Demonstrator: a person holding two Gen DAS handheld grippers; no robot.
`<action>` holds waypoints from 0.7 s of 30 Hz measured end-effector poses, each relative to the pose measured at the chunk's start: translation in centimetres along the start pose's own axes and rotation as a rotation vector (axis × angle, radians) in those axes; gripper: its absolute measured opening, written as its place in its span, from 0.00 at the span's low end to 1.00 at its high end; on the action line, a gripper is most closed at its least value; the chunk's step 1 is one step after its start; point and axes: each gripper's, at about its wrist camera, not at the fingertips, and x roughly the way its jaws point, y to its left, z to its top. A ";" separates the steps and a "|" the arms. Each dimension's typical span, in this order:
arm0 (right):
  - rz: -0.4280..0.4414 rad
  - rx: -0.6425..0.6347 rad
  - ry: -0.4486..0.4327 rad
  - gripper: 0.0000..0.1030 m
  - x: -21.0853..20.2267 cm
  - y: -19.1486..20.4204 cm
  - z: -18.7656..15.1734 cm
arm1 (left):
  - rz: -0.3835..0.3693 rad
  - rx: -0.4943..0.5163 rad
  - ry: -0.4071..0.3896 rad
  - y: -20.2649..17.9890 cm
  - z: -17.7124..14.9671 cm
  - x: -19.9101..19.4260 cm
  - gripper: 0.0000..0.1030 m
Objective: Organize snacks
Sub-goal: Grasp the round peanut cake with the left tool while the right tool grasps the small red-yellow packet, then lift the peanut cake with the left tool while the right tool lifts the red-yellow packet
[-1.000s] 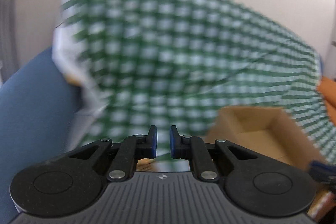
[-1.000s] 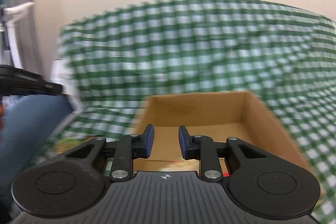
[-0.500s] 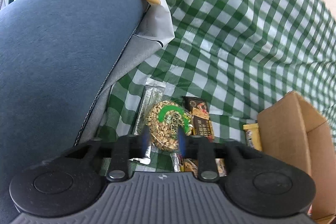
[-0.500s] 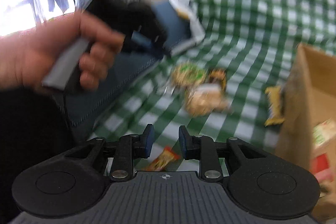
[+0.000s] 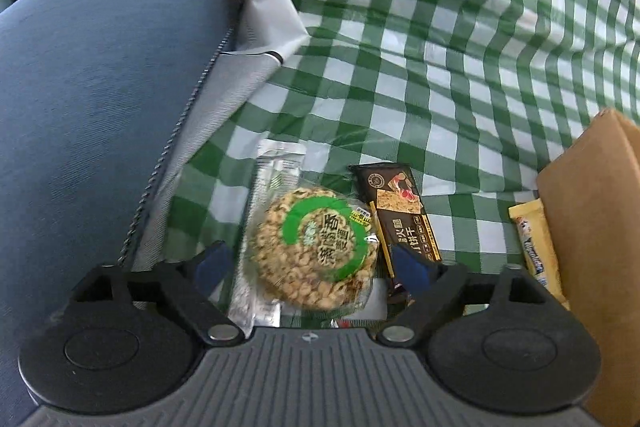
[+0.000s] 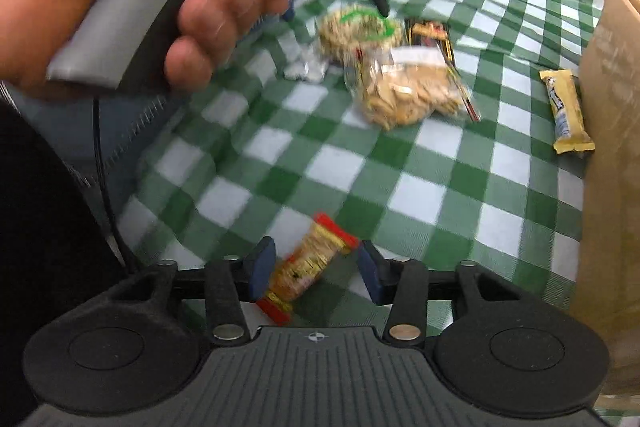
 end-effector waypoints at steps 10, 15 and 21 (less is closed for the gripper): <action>-0.080 0.068 -0.042 0.17 -2.4 -4.0 0.4 | 0.055 0.094 0.055 -2.1 -0.1 2.9 0.94; -0.078 0.097 -0.043 0.17 -2.1 -5.2 0.2 | 0.098 0.100 0.055 -1.4 -0.3 2.2 0.80; -0.054 0.119 -0.062 0.17 -2.0 -5.8 -0.1 | 0.028 -0.068 -0.031 1.8 -0.5 -2.9 0.80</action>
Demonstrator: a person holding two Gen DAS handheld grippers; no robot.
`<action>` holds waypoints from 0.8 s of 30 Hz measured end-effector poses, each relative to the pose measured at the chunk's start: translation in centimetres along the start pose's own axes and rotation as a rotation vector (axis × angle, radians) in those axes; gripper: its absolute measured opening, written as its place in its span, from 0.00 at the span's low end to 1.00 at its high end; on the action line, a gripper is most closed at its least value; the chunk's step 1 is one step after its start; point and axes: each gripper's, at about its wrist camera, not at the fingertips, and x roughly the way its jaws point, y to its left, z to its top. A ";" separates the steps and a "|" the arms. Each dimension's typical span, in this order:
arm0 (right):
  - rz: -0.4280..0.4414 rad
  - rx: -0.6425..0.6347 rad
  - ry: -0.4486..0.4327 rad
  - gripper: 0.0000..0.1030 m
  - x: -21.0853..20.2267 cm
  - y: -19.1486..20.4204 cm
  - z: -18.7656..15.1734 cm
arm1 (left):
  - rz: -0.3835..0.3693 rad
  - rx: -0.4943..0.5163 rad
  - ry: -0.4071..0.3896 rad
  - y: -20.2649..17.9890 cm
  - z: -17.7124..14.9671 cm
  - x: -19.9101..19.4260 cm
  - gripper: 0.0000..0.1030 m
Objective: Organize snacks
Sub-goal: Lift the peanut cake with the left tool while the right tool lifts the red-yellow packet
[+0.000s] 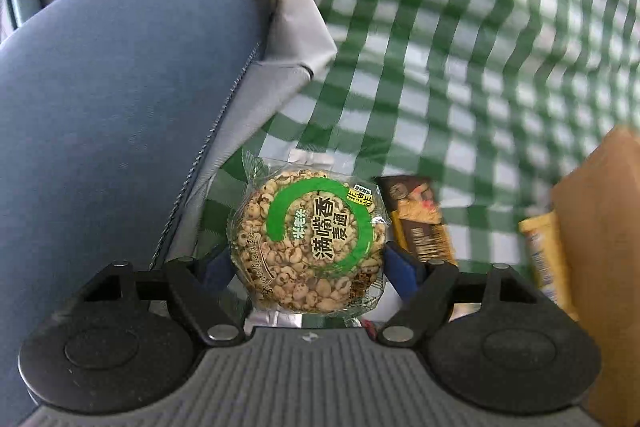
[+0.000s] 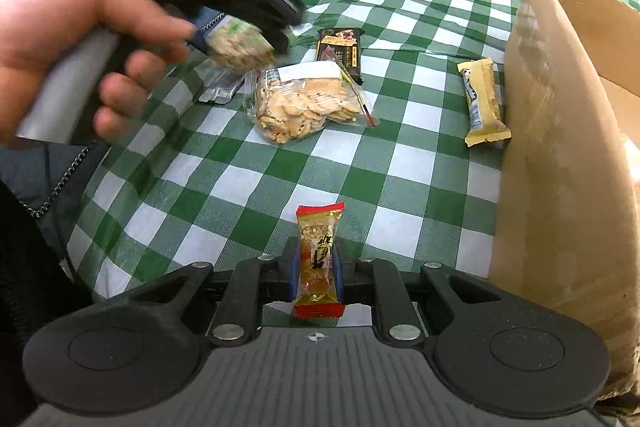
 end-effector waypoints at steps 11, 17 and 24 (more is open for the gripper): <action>0.042 -0.047 0.051 0.19 -0.7 -0.4 -2.5 | -0.192 0.020 0.190 1.1 -4.9 -3.8 0.80; 0.033 -0.051 0.040 0.20 -1.5 -0.2 -3.0 | -0.240 0.118 0.305 -0.7 -6.8 -3.1 0.81; 0.025 -0.101 0.037 0.20 -1.6 0.1 -3.7 | -0.140 0.407 0.374 -5.1 -9.8 -1.6 0.83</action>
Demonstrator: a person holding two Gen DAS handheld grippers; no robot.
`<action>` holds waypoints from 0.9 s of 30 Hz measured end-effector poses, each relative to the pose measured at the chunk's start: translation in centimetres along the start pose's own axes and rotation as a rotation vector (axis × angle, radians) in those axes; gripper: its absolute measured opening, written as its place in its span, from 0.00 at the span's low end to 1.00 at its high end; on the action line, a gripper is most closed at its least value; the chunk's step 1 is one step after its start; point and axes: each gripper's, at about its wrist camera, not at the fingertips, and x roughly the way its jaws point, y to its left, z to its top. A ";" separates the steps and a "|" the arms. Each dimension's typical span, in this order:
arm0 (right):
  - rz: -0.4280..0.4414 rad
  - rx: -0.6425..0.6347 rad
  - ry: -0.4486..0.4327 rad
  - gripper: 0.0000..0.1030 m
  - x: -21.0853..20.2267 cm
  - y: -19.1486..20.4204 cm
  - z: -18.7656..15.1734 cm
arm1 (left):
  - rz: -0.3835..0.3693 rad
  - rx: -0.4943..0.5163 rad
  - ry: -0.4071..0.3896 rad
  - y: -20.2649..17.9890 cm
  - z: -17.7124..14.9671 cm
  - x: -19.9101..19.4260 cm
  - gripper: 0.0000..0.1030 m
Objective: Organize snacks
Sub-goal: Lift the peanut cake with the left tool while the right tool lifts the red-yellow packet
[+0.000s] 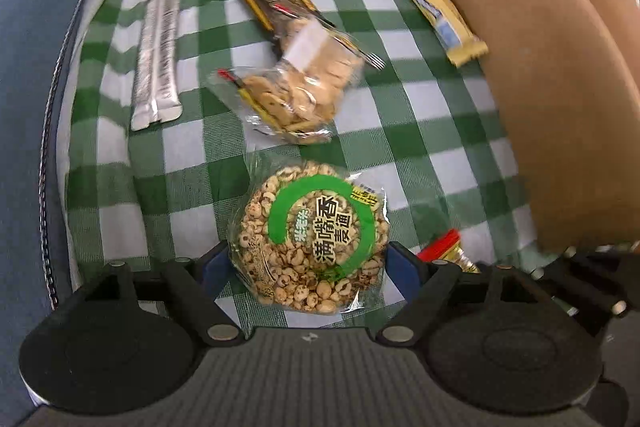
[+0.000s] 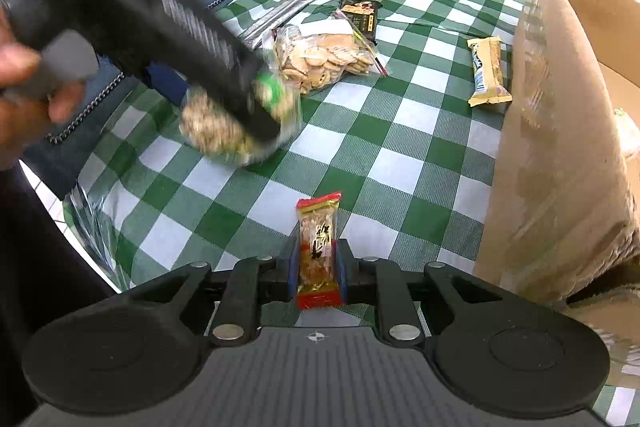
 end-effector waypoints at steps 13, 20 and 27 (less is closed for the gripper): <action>-0.009 -0.018 0.005 0.20 0.2 0.2 0.0 | -0.014 0.001 0.006 -0.1 0.5 0.6 0.93; -0.009 -0.031 0.005 0.21 0.2 0.3 0.0 | -0.024 -0.011 0.014 -0.1 0.6 0.7 0.93; -0.010 -0.035 0.005 0.21 0.1 0.2 0.0 | -0.020 -0.011 0.022 -0.2 0.6 1.0 0.93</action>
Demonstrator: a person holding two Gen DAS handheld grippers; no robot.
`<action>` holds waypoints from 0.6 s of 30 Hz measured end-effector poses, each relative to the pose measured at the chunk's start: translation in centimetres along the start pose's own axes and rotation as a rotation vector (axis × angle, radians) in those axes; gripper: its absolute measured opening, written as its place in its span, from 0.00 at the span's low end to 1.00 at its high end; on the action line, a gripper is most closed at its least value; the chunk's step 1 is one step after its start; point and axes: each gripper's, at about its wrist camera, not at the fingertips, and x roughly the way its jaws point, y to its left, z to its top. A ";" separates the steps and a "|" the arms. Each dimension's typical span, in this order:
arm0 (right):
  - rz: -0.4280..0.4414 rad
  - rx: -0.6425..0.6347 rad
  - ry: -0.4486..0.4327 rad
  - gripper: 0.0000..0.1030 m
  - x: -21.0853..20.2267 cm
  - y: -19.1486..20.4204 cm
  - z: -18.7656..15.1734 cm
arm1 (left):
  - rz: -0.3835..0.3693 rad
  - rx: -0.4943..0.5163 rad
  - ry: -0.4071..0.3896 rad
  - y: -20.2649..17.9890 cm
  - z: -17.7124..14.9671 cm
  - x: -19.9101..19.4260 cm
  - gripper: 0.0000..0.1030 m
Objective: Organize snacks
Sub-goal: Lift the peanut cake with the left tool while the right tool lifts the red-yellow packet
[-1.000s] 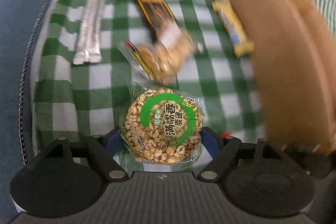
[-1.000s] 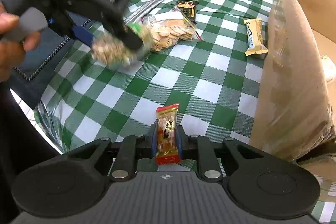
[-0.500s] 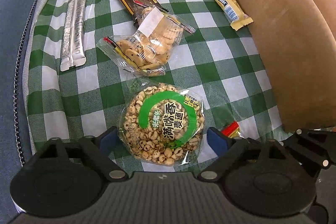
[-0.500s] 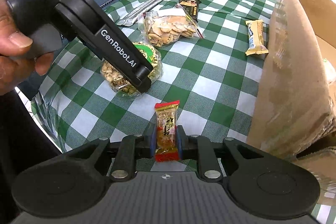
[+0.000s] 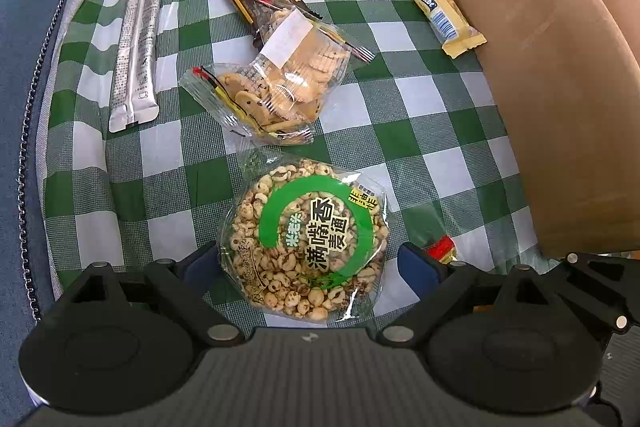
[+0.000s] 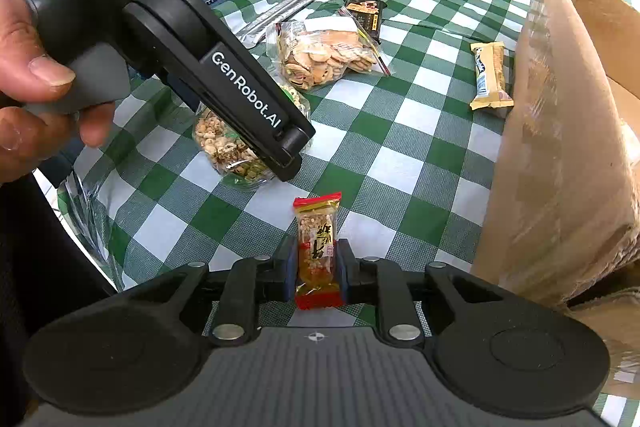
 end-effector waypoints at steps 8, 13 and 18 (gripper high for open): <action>-0.020 -0.030 -0.024 0.18 -0.3 0.3 0.1 | 0.011 0.013 -0.002 -0.1 0.0 0.1 0.93; -0.033 -0.023 -0.040 0.18 -0.5 0.2 0.2 | 0.014 0.007 -0.005 0.0 0.1 0.2 0.93; -0.043 -0.015 -0.050 0.18 -0.5 0.3 0.3 | 0.017 0.012 -0.009 0.0 0.1 0.1 0.93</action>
